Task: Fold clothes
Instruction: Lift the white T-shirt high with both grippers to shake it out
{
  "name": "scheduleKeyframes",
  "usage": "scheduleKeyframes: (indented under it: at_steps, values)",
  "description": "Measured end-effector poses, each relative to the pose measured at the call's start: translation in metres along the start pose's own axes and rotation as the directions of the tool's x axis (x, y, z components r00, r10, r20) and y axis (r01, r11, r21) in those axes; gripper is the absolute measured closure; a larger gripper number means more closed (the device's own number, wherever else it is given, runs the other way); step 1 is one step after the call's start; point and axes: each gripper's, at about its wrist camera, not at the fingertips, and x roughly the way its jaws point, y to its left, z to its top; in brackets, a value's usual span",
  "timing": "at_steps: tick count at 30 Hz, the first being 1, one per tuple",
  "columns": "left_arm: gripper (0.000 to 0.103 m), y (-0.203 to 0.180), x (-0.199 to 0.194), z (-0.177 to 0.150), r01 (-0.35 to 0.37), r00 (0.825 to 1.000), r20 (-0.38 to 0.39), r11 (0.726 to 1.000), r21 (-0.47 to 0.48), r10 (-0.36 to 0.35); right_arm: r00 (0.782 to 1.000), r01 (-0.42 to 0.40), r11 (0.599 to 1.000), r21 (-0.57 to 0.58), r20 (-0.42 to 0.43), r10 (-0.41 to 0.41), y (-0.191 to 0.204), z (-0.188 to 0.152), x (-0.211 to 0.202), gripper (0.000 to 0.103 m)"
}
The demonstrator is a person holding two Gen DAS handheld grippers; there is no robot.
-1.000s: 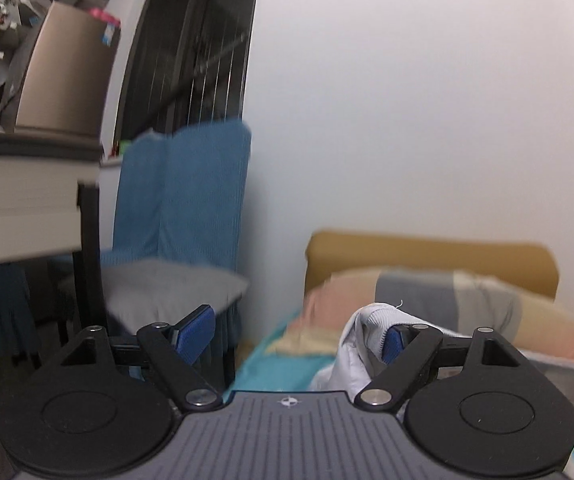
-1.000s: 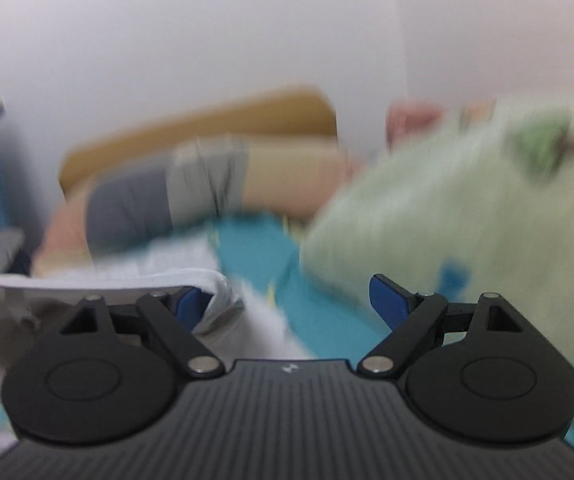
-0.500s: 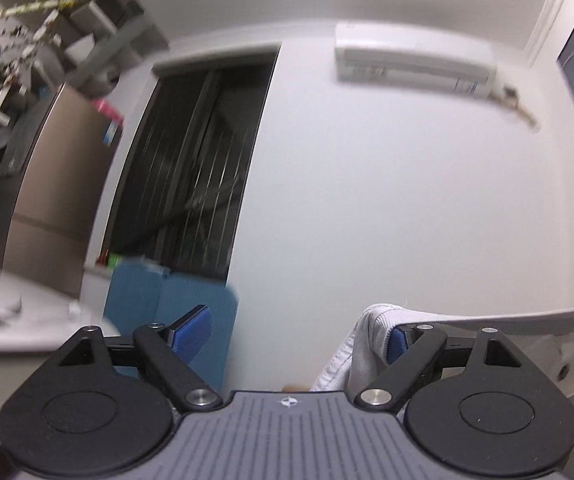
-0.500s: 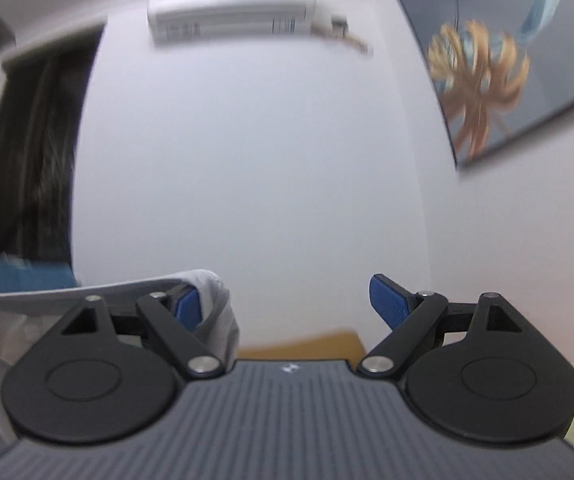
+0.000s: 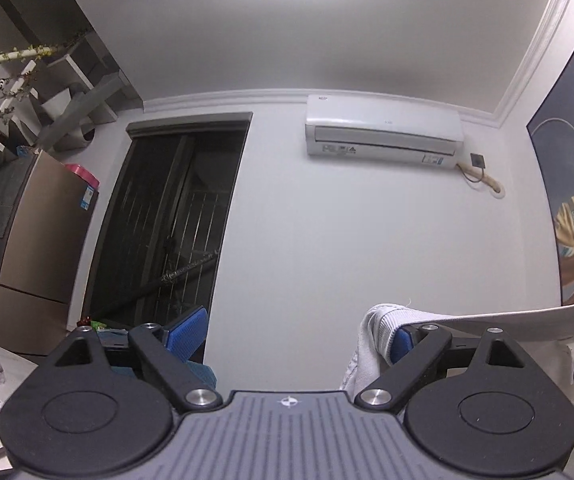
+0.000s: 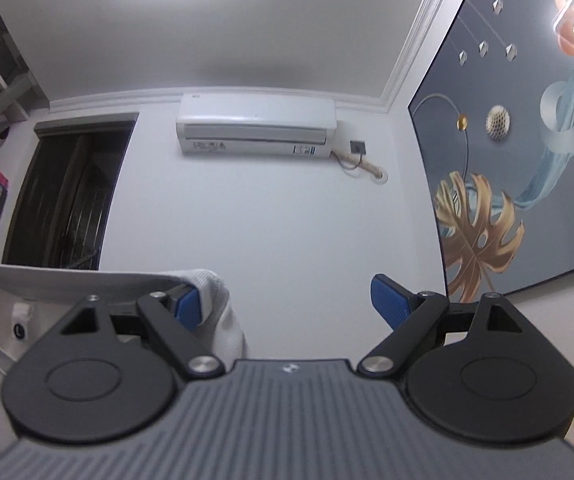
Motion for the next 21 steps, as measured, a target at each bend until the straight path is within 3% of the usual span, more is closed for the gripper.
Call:
scheduleKeyframes:
  at_steps: [2, 7, 12, 15, 18, 21]
  values:
    - [0.011, 0.003, 0.025, -0.018, 0.007, 0.999, -0.041, 1.000, -0.002, -0.007, 0.999, -0.009, 1.000, -0.004, -0.042, 0.009, -0.002, -0.015, 0.014, 0.015]
    - [0.010, 0.020, 0.104, -0.105, 0.001, 0.984, -0.180, 1.000, -0.024, -0.005, 0.984, -0.058, 0.997, -0.052, -0.173, 0.048, 0.005, -0.080, 0.055, 0.015]
    - [0.010, 0.024, 0.191, -0.207, -0.011, 0.957, -0.290, 1.000, 0.014, 0.015, 0.946, -0.082, 0.993, -0.089, -0.319, 0.050, 0.026, -0.176, 0.117, 0.016]
    - [0.009, 0.020, 0.254, -0.274, -0.037, 0.947, -0.316, 0.995, 0.088, 0.063, 0.917, -0.084, 0.992, -0.098, -0.397, 0.039, 0.039, -0.239, 0.170, 0.016]
    - [0.009, 0.013, 0.323, -0.353, -0.062, 0.917, -0.377, 0.982, 0.180, 0.127, 0.891, -0.075, 0.990, -0.117, -0.455, 0.014, 0.054, -0.310, 0.229, 0.016]
    - [0.009, 0.018, 0.378, -0.443, -0.070, 0.879, -0.453, 0.980, 0.188, 0.150, 0.853, -0.056, 0.993, -0.106, -0.522, -0.008, 0.068, -0.395, 0.282, 0.016]
